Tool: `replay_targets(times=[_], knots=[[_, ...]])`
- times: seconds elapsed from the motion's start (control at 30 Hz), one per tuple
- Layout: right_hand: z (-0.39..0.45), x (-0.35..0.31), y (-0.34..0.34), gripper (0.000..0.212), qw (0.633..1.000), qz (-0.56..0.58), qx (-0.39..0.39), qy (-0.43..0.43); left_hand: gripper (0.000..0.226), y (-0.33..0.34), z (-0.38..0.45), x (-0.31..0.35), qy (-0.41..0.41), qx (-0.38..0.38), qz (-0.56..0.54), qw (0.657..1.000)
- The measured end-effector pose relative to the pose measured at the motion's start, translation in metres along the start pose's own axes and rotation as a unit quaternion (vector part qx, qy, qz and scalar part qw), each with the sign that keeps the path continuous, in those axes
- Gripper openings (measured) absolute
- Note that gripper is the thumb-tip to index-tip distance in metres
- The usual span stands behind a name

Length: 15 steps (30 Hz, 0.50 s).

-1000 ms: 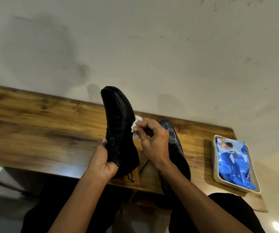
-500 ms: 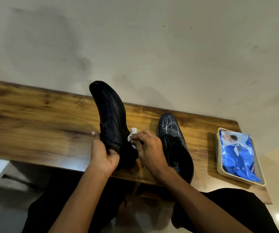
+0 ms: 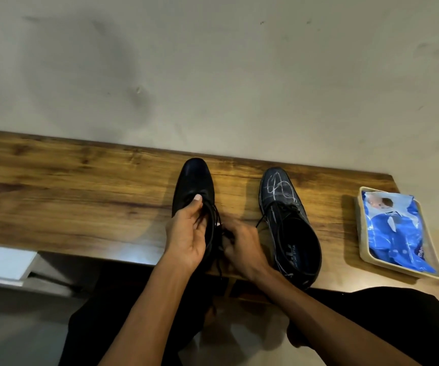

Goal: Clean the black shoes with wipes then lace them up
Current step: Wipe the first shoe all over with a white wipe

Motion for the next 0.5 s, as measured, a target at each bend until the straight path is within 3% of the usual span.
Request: replay_targets(times=[0.1,0.13,0.17,0.2,0.27,0.3,0.33,0.37,0.5], knots=[[0.0,0.002,0.0,0.032,0.998,0.035,-0.002,0.058,0.019,0.003,-0.004,0.0,0.042,-0.005,0.151,0.988],[0.0,0.002,0.001,0.033,0.997,0.039,-0.007,0.069,0.03,0.004,-0.006,0.001,0.055,0.013,0.254,0.966],[0.0,0.002,0.001,0.033,0.996,0.048,-0.01,0.079,0.041,0.004,-0.008,0.003,0.073,0.037,0.391,0.917],[0.001,0.002,0.001,0.033,0.994,0.061,-0.01,0.089,0.046,0.003,-0.011,0.006,0.097,0.058,0.551,0.827],[0.003,0.004,0.001,0.028,0.991,0.082,-0.001,0.108,0.034,0.005,-0.018,0.008,0.155,0.049,0.779,0.605],[0.005,0.004,0.001,0.026,0.989,0.089,0.003,0.117,0.028,0.005,-0.022,0.007,0.169,0.039,0.831,0.529],[0.006,0.005,0.003,0.023,0.987,0.097,0.005,0.128,0.023,0.003,-0.023,0.005,0.17,0.028,0.853,0.492],[0.006,0.006,0.004,0.021,0.985,0.107,0.008,0.137,0.019,0.002,-0.024,0.003,0.169,0.02,0.858,0.485],[0.01,0.004,0.003,0.015,0.975,0.156,0.032,0.155,0.02,0.001,-0.024,0.01,0.224,0.005,0.825,0.518]])
Point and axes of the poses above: each hand's wrist, its own z-axis towards the middle knuckle, its own y-axis out of the palm, x = y × z, the point moved 4 cm from there along z, towards the middle knuckle, and after that the axes turned 5 degrees about -y, right-handed, at the moved point
